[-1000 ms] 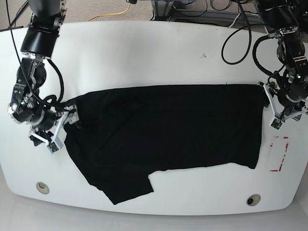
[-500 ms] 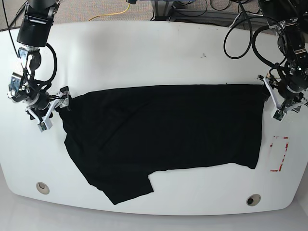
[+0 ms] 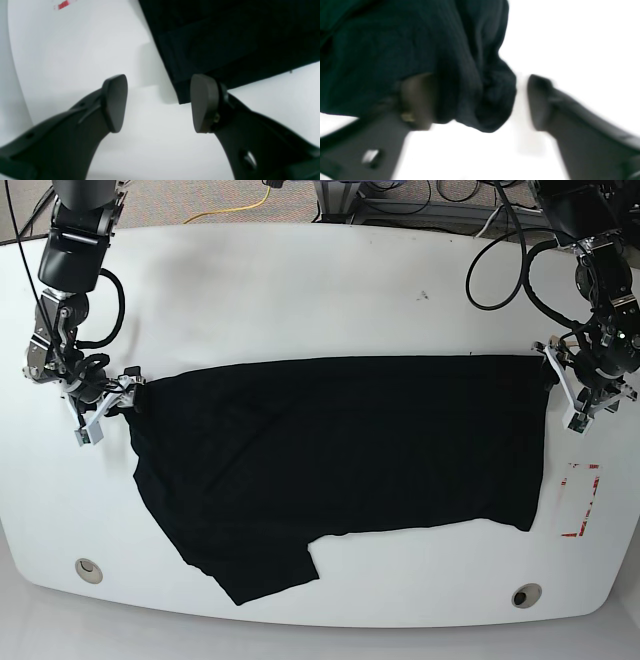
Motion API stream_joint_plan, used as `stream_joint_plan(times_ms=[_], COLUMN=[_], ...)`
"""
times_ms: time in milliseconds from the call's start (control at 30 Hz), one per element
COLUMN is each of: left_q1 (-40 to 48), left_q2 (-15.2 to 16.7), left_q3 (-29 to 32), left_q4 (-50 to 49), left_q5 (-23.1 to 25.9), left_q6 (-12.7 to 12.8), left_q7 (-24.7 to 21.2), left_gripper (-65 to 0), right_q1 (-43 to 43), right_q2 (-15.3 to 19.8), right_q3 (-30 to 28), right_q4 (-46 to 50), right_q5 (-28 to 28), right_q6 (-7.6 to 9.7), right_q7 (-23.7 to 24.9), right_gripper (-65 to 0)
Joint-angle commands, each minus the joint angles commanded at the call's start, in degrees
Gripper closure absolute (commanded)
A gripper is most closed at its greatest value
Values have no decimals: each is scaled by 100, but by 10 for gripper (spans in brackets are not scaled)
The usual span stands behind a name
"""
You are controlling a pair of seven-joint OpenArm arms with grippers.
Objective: Layout the t-shirt on the table in an organized manner, then fold the t-shirt properly
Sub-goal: 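Pull the held shirt edge apart with both grippers, stretching it taut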
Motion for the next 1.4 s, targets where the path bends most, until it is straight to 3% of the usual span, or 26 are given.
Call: stream_joint_plan(times_ms=[167,267,433,1133,1233,1400], left_q1=[0,-26,-70,-123,-123,-123], left_q2=[0,0,0,325,325,308], left_q3=[-132,-158,-141,-123,-62,255], left_q4=[-176,-457,-862,-1785,-1978,-2374], left_q5=[9,9,0,-97,-79,-70], left_q6=[0,0,0,0,0,0], left_q7=[0,-62,-431,-475,-668,-774], left_gripper=[-372,-372,-372,-372,-367,-214], right_q1=[-62,-114,-185,-255,-255,-299], right_q2=[-9,-9,-9,0,0,0], right_q3=[9,9,9,9,9,26], right_q4=[0,18,26,35,79,299], right_q5=[9,35,26,44,44,44], right_q6=[0,0,0,0,0,0], right_q7=[0,-9,-9,-18,-18,-149], right_gripper=[-51,0,0,0,0,0])
